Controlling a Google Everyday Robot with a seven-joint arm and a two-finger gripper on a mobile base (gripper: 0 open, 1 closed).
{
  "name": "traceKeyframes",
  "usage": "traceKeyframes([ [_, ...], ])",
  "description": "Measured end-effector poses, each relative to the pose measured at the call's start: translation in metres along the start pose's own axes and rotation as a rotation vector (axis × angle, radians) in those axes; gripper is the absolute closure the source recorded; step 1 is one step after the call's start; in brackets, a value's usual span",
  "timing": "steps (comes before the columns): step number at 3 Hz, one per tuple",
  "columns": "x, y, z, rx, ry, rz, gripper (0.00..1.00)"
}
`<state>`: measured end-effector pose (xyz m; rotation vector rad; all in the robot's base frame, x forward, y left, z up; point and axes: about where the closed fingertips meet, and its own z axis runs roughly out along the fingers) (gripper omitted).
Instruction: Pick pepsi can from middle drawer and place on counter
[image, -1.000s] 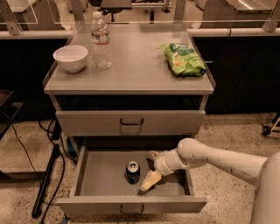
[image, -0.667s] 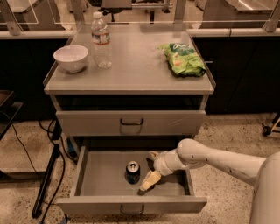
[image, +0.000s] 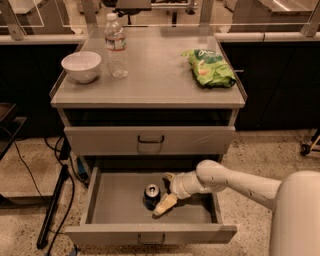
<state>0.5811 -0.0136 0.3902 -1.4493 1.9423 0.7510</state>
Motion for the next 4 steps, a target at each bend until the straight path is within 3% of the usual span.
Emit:
traceKeyframes([
  [1, 0.002, -0.010, 0.015, -0.010, -0.027, 0.015, 0.00],
  [3, 0.006, -0.002, 0.023, -0.022, -0.054, 0.035, 0.00],
  [4, -0.005, 0.007, 0.018, -0.040, -0.065, 0.015, 0.00],
])
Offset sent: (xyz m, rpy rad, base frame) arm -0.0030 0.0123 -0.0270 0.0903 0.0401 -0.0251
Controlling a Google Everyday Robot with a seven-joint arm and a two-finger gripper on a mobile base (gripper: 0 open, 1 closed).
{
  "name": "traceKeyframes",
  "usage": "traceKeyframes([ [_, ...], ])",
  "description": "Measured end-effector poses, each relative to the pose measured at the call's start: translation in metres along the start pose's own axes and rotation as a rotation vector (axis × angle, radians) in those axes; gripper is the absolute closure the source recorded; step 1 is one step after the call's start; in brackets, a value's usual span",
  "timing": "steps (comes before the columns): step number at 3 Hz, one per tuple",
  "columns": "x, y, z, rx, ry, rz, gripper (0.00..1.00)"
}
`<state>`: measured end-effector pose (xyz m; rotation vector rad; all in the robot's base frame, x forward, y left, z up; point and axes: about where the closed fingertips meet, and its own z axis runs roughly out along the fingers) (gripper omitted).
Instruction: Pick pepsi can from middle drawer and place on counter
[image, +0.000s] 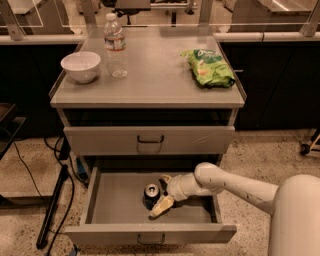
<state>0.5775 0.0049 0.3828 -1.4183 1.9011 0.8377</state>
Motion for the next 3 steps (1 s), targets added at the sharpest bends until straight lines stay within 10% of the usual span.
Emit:
traceKeyframes([
  [3, -0.004, -0.001, -0.005, -0.021, -0.045, 0.043, 0.00],
])
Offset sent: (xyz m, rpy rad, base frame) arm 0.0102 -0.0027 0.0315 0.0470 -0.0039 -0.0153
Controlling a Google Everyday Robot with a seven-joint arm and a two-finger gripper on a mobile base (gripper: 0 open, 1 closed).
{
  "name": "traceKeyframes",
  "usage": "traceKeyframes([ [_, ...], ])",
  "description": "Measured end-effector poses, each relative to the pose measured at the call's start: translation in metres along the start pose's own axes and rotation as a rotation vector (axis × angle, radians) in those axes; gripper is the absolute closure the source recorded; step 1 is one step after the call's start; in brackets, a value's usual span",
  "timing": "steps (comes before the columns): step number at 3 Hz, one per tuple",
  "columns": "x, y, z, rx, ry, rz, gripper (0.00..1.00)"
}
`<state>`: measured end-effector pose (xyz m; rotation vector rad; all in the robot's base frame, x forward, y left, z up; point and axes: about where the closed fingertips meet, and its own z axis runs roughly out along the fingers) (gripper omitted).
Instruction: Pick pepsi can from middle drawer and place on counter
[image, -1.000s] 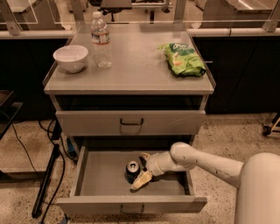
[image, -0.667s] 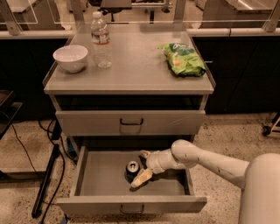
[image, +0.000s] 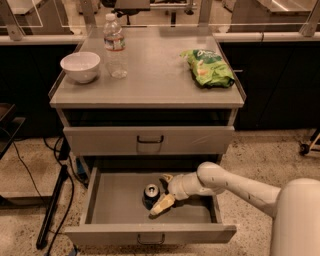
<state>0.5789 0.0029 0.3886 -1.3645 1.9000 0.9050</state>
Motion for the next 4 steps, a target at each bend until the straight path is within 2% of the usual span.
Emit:
traceKeyframes([
  [1, 0.019, 0.018, 0.014, -0.017, 0.020, 0.027, 0.00],
  [2, 0.009, 0.015, 0.011, -0.023, 0.013, 0.013, 0.00],
  [3, -0.016, 0.018, 0.006, -0.048, -0.029, -0.035, 0.00],
  [4, -0.031, 0.023, 0.007, -0.080, -0.062, -0.062, 0.00],
])
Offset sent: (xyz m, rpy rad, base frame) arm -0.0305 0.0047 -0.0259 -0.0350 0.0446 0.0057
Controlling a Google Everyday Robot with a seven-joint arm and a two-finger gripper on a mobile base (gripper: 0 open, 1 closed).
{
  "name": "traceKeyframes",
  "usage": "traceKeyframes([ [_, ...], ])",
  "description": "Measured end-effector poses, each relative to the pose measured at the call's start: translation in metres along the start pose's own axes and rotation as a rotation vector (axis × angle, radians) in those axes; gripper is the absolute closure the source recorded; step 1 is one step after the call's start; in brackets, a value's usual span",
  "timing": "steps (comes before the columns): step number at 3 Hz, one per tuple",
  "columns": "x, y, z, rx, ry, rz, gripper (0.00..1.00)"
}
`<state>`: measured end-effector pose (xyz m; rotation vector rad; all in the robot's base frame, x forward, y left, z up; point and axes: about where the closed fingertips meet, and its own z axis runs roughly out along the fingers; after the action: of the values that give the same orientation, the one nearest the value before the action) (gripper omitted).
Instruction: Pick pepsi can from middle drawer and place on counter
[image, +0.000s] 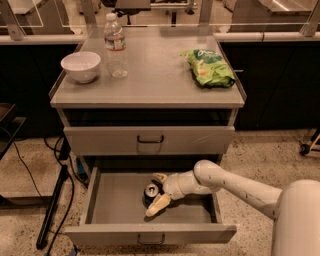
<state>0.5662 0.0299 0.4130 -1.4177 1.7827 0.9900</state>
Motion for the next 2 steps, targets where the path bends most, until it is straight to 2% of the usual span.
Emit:
traceKeyframes([
  [1, 0.0074, 0.0038, 0.0027, -0.004, 0.007, 0.009, 0.00],
  [2, 0.0074, 0.0039, 0.0027, -0.004, 0.007, 0.009, 0.14],
])
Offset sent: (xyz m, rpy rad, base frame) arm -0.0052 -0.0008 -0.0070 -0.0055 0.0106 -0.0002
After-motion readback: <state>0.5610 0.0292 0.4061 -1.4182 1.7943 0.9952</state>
